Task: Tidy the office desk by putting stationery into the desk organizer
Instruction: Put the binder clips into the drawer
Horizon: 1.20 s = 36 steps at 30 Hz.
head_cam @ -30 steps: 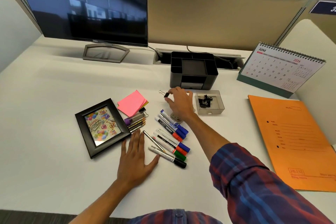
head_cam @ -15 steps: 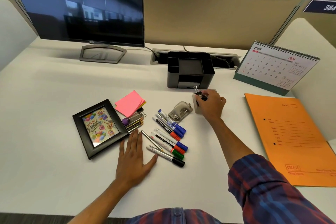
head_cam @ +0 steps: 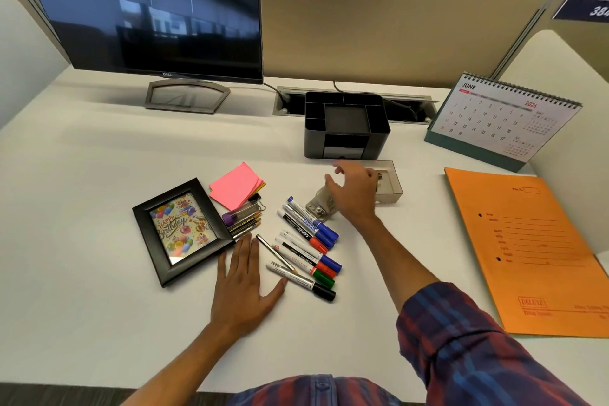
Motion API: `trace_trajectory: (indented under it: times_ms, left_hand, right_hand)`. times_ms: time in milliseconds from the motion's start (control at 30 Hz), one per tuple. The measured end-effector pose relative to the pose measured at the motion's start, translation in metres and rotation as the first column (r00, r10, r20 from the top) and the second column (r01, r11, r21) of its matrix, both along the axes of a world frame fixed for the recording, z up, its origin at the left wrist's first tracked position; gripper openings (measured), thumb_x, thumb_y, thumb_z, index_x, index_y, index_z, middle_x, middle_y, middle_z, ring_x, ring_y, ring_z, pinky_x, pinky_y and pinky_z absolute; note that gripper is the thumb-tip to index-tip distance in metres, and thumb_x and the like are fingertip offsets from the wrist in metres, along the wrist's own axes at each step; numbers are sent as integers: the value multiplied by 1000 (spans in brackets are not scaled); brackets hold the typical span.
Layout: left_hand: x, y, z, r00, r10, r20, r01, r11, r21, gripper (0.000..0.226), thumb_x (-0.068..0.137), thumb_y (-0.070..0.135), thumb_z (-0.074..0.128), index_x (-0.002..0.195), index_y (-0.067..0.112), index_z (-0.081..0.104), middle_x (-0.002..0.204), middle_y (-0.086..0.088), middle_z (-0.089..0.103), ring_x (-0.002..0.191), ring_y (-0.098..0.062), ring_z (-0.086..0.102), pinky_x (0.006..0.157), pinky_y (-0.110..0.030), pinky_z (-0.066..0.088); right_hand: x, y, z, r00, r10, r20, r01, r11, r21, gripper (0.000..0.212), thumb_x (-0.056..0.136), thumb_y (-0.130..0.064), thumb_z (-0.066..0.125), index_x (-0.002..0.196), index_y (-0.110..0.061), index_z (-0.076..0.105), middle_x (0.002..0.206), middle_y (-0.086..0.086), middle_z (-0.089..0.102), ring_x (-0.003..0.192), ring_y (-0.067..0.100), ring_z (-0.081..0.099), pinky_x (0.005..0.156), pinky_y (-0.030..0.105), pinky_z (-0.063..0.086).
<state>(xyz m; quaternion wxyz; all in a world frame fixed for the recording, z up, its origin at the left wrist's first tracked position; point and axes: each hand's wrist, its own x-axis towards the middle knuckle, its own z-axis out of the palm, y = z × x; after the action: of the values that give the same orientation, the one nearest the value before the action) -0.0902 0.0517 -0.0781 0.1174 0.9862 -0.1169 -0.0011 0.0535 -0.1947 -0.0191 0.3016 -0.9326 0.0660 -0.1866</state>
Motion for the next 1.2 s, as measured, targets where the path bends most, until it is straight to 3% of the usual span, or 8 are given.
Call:
trace_trajectory:
  times_ms: [233,433,867,1000,1200]
  left_hand:
    - [-1,0,2,1000,6,1,-6,1000,-4,90,91,73,21,156,12,9,163,-5,9,150,-17,8,120,-42,1]
    - [-1,-2,3,1000,10,1,-10,1000,-12,90,90,72,24,156,12,9,163,-4,8,150,-17,8,120,-41,-1]
    - [0,-2,4,1000,17,0,-17,1000,-23,90,90,71,28,155,10,14,162,-7,14,149,-19,15,120,-42,2]
    - [0,-2,4,1000,17,-6,-17,1000,-16,91,89,72,24,155,10,14,162,-7,15,149,-19,16,119,-42,3]
    - [0,-2,4,1000,14,-10,-14,1000,-7,92,89,73,23,155,10,11,162,-6,13,149,-19,13,119,-41,1]
  right_hand:
    - [6,53,-3,963,239,-123,-255,956,-144,25,91,-37,58,110,-24,67,109,-6,66,105,14,56,104,39,23]
    - [8,93,-5,915,312,-255,-362,914,-180,32,92,-44,55,114,-25,68,114,-3,67,109,17,57,106,43,20]
    - [20,136,-1,885,231,-405,-324,929,-177,40,91,-49,48,95,-16,70,94,3,69,94,24,60,97,45,28]
    - [21,144,-6,871,192,-452,-277,952,-130,28,88,-42,51,81,-17,61,86,4,68,87,25,62,92,45,32]
    - [24,148,-7,873,149,-465,-208,975,-77,25,85,-44,57,78,-20,58,85,3,69,86,25,62,90,43,33]
